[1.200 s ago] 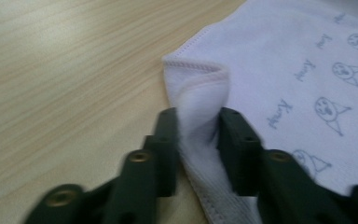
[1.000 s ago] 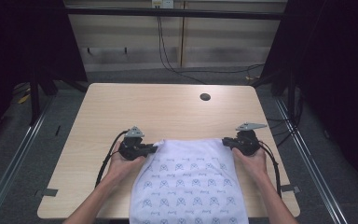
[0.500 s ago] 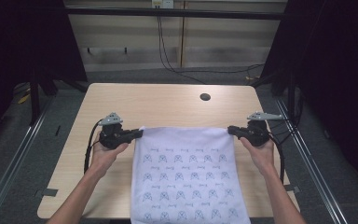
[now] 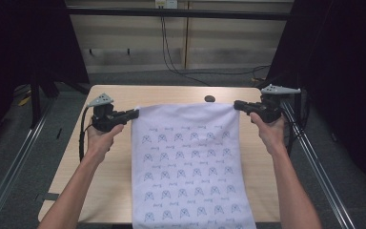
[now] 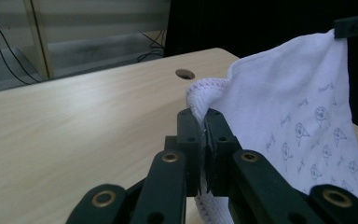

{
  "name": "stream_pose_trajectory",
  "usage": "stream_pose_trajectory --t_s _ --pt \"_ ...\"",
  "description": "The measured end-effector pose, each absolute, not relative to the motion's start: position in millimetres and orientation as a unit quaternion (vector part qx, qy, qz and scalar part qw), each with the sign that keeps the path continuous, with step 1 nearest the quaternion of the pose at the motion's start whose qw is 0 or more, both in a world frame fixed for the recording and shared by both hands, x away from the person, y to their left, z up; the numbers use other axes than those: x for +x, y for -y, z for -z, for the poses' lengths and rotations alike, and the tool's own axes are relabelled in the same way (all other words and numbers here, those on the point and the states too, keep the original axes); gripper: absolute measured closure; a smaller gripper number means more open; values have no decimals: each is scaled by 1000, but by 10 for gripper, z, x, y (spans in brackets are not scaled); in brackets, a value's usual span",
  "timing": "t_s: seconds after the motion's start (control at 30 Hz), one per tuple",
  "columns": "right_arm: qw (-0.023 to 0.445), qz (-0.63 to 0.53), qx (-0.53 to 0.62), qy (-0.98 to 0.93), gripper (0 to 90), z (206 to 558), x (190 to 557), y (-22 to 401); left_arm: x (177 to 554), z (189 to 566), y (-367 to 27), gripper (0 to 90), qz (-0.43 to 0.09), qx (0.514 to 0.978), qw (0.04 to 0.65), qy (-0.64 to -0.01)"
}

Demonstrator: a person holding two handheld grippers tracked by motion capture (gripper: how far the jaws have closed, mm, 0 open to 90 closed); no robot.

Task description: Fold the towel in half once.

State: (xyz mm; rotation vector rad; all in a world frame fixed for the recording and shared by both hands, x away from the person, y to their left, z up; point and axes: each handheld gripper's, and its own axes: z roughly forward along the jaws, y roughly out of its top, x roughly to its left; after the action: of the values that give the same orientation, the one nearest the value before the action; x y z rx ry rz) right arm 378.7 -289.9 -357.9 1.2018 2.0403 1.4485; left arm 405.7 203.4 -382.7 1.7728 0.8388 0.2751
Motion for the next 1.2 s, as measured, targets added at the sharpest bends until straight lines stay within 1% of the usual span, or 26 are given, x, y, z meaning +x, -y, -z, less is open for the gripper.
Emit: stream_pose_trajectory --t_s 0.4,0.47,0.53,0.67,0.8,0.9,1.0,1.1,1.2 --pt "211 -518 411 -720 864 3002 4027 2819 4264 3186 -2036 866 -146 748 556 -332" --pt "216 -524 411 -714 864 2913 4053 2822 4291 3059 -2024 865 -155 736 567 -336" --pt "218 -535 411 -705 864 2824 4087 2825 4298 2981 -2002 866 -151 722 584 -339" --pt "225 -543 409 -698 864 2681 4137 2823 4307 2892 -1957 865 -162 725 581 -332" --pt "215 -557 390 -701 864 2706 4017 2817 4157 2954 -1969 865 -165 733 579 -316" --pt "205 -556 378 -711 864 2884 3851 2828 3997 3182 -1944 865 -158 743 570 -313" --pt "191 -559 374 -715 864 3057 3696 2851 3825 3371 -1955 865 -145 743 571 -317" --pt "181 -546 367 -731 864 3209 3504 2866 3609 3502 -1965 865 -141 752 566 -308" --pt "169 -548 357 -737 864 3289 3287 2905 3405 3613 -2027 864 -122 751 574 -302"
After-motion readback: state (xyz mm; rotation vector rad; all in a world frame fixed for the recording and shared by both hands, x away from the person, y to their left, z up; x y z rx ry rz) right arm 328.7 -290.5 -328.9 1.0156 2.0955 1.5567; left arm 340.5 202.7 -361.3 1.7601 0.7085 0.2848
